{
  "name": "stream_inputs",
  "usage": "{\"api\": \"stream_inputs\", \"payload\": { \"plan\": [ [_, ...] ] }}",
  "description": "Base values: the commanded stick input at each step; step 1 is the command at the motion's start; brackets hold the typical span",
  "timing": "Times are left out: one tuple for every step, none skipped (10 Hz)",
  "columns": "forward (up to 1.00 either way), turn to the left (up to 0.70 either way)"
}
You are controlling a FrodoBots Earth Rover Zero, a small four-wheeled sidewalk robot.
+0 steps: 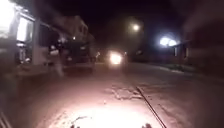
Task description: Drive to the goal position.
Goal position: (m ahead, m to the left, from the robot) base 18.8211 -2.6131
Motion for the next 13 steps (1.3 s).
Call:
{"api": "stream_inputs", "payload": {
  "plan": [
    [0.70,0.00],
    [0.70,0.00],
    [0.70,0.00],
    [0.70,0.00],
    [0.70,0.00],
    [0.70,0.00],
    [0.70,0.00],
    [0.70,0.00],
    [0.70,0.00],
    [0.70,-0.10],
    [0.70,-0.35],
    [0.70,-0.35],
    [0.70,-0.13]
  ]
}}
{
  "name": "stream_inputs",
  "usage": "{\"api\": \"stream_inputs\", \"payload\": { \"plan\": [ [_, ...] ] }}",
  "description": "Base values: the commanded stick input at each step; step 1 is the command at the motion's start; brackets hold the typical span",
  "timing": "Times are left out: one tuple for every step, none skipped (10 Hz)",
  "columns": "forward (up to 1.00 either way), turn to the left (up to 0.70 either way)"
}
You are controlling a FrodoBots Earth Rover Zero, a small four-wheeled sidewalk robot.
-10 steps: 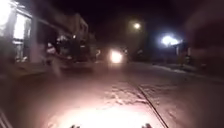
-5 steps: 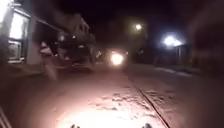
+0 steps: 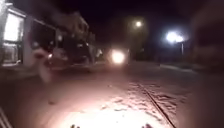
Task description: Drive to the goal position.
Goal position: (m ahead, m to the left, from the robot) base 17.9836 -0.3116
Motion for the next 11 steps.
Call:
{"api": "stream_inputs", "payload": {
  "plan": [
    [0.70,0.00],
    [0.70,0.00],
    [0.70,0.00],
    [0.70,0.00],
    [0.70,0.00],
    [0.70,0.00],
    [0.70,0.00],
    [0.70,0.00],
    [0.70,0.00],
    [0.70,0.00],
    [0.70,0.00]
  ]
}}
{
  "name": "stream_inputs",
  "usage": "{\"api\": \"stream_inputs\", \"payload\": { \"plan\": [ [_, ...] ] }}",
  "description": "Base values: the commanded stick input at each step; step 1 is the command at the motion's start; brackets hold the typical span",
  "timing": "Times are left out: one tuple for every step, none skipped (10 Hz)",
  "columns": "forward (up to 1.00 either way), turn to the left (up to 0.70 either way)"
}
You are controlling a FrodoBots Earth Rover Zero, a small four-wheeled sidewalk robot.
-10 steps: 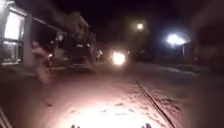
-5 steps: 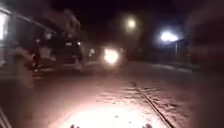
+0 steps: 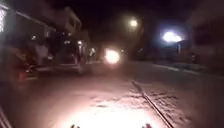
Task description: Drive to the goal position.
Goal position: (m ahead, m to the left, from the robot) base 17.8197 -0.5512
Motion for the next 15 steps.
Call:
{"api": "stream_inputs", "payload": {
  "plan": [
    [0.70,0.00],
    [0.70,0.00],
    [0.70,0.00],
    [0.70,0.00],
    [0.70,0.00],
    [0.70,0.00],
    [0.70,0.00],
    [0.70,0.00],
    [0.70,0.00],
    [0.70,0.00],
    [0.70,0.00],
    [0.70,0.00],
    [0.70,0.00],
    [0.70,0.00],
    [0.70,0.00]
  ]
}}
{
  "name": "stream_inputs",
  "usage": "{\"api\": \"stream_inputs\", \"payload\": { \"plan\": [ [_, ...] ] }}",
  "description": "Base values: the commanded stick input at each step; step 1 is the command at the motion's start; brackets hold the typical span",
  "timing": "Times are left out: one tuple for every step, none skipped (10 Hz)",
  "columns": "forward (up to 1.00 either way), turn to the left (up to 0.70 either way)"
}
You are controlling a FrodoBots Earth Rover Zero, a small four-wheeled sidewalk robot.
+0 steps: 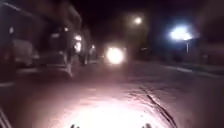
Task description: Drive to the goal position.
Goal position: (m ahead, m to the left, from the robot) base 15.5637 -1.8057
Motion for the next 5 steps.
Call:
{"api": "stream_inputs", "payload": {
  "plan": [
    [0.70,0.00],
    [0.70,0.00],
    [0.70,0.00],
    [0.70,0.00],
    [0.70,0.00]
  ]
}}
